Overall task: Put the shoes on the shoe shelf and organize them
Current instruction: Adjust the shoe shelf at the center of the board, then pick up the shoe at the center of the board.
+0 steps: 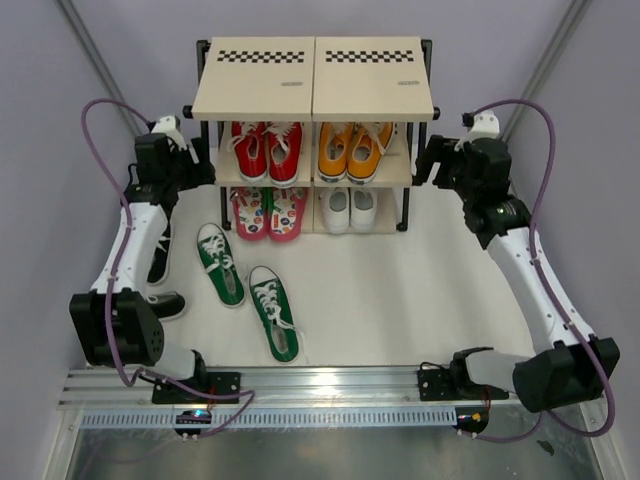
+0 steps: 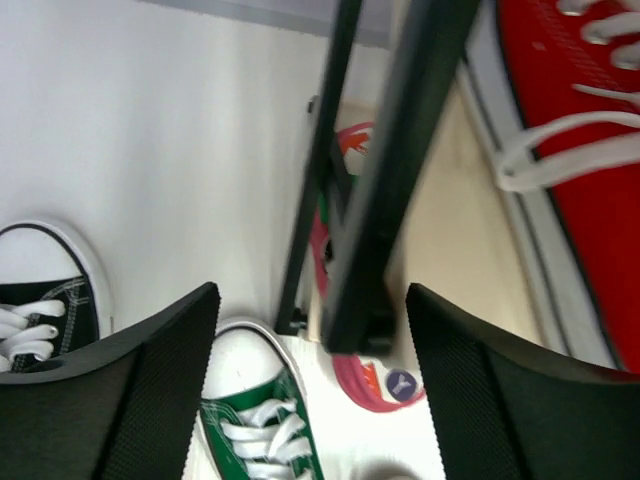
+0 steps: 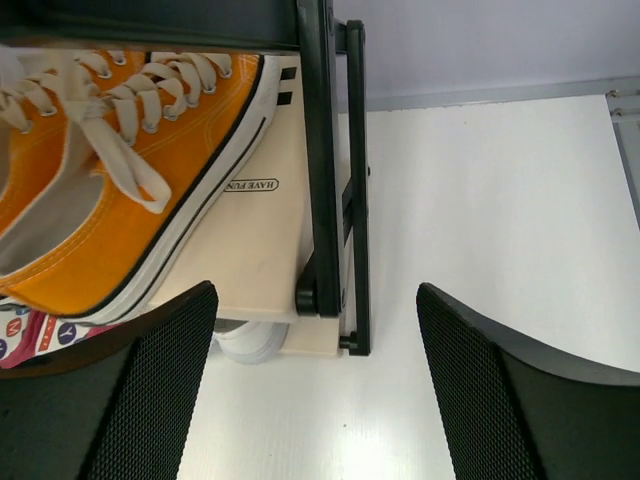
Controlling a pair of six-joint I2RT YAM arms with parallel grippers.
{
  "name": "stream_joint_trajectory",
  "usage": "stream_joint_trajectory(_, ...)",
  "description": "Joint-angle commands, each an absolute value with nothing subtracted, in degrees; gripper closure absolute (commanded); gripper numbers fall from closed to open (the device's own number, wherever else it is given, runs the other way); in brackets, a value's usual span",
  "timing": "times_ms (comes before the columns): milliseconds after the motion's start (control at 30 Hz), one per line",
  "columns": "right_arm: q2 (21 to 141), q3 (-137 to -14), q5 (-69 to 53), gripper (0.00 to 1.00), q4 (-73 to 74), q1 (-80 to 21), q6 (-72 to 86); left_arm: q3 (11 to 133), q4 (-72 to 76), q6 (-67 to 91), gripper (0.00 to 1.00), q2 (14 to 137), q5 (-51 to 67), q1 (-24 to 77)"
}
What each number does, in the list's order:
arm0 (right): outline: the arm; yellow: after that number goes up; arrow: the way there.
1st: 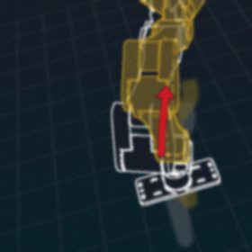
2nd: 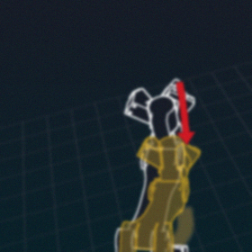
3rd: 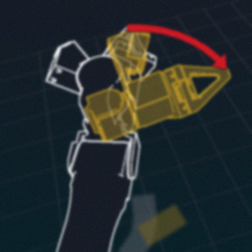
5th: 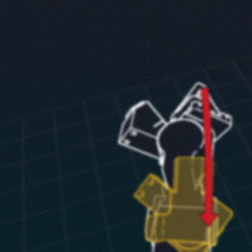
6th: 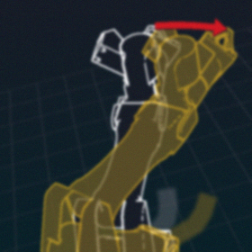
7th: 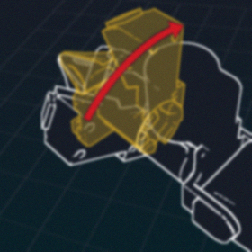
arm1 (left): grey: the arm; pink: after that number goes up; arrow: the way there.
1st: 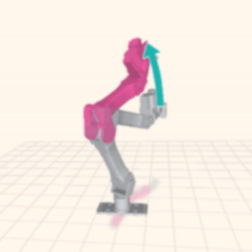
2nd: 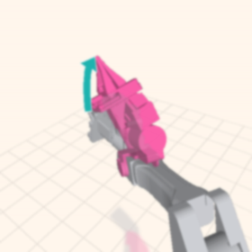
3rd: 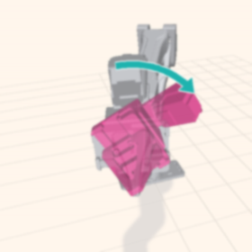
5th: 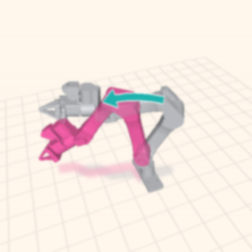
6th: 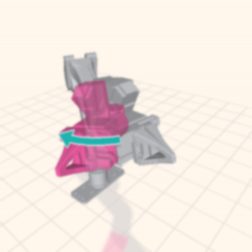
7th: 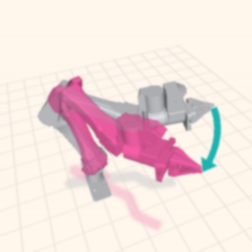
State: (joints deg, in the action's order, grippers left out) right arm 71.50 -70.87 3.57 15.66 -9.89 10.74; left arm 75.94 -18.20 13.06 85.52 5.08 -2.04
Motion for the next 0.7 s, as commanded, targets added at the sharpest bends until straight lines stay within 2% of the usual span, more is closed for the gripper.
stream_joint_trajectory(0,66.72,-72.69,1.23,0.15,20.56,-9.76,10.46,76.99,-23.63,15.90,0.20,79.64,9.93,-0.70)
stream_joint_trajectory(167,61.80,-69.35,-2.19,0.12,23.03,-9.76,11.16,75.42,-31.10,17.83,0.15,71.65,8.71,-0.62)
stream_joint_trajectory(400,53.45,-57.59,-13.86,0.12,21.98,-10.02,15.37,59.78,-40.16,31.63,0.21,49.79,8.18,-0.70)
stream_joint_trajectory(533,49.93,-50.99,-14.07,0.12,20.05,-15.98,17.66,52.58,-46.39,34.19,0.25,44.40,2.75,1.40)
stream_joint_trajectory(667,51.93,-45.98,-8.62,0.12,17.32,-33.25,21.96,49.58,-49.04,34.36,0.27,42.63,1.23,1.85)
